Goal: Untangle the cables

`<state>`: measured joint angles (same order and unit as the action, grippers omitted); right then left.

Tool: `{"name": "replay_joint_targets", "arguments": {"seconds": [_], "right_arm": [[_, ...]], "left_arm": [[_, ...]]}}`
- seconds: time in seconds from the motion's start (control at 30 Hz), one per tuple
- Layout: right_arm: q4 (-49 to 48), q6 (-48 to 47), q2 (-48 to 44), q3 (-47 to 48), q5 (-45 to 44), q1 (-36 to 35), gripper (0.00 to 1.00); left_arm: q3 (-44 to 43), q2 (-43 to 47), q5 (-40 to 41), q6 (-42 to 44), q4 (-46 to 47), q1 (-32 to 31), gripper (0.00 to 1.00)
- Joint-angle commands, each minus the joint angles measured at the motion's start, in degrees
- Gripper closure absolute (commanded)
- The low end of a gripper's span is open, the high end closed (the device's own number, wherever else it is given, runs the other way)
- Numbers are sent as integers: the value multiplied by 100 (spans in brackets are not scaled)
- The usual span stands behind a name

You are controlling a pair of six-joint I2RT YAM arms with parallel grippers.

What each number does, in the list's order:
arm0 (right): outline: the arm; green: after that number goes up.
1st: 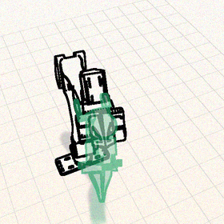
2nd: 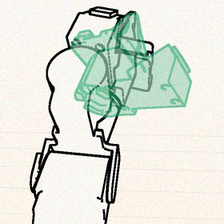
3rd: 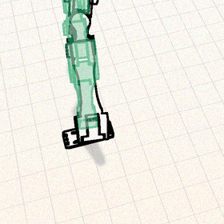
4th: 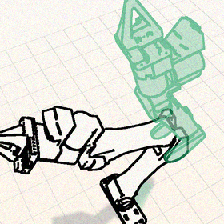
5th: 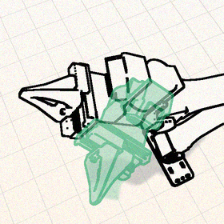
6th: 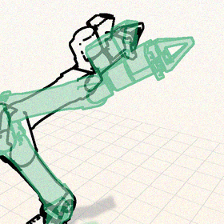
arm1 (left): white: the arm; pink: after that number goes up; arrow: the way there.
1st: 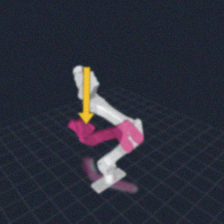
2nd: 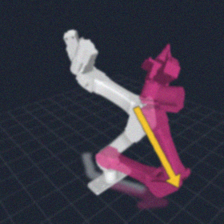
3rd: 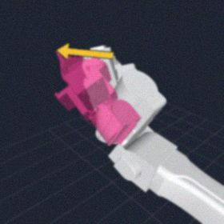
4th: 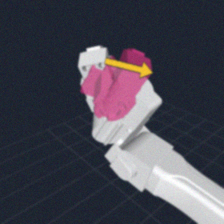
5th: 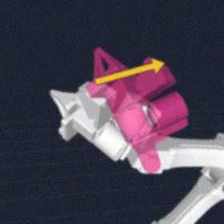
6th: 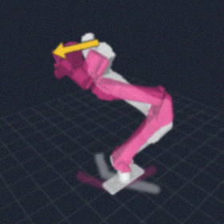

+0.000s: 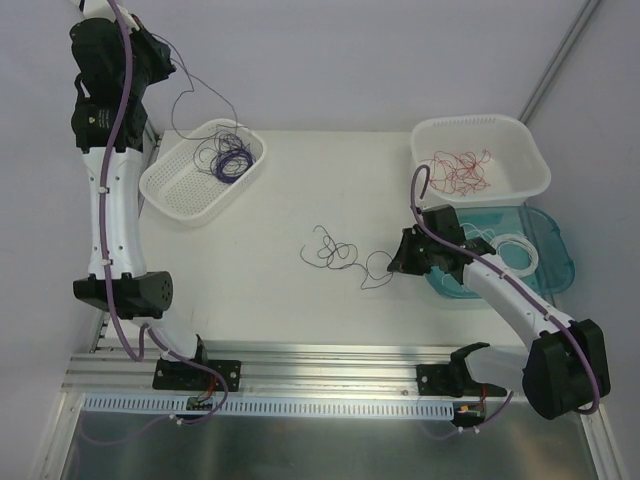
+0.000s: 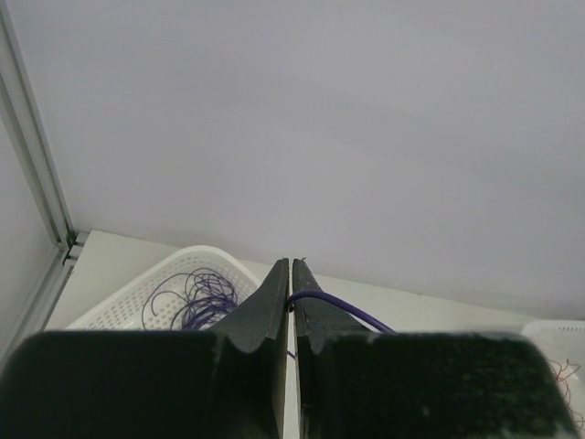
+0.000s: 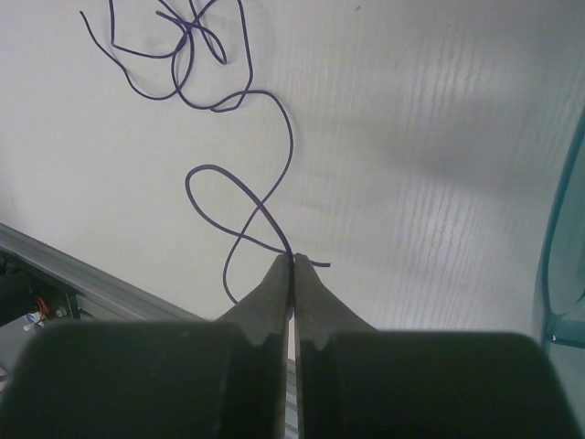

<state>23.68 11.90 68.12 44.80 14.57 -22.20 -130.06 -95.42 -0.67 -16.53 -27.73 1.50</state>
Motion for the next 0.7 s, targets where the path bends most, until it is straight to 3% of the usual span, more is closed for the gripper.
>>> {"name": "replay_joint_targets", "arguments": {"seconds": [0.0, 0.23, 0.6, 0.67], "right_arm": [[14, -91, -106, 214, 125, -74, 99], [40, -162, 87, 381, 204, -162, 99], [110, -250, 544, 732, 231, -241, 99], [119, -258, 589, 820, 248, -268, 99]], "left_arm": [[-274, -275, -232, -78, 206, 228, 100], [-20, -846, -513, -166, 338, 755, 100], [1447, -1733, -1120, -271, 777, 1169, 100], [1719, -1892, -962, -262, 777, 1195, 92]]}}
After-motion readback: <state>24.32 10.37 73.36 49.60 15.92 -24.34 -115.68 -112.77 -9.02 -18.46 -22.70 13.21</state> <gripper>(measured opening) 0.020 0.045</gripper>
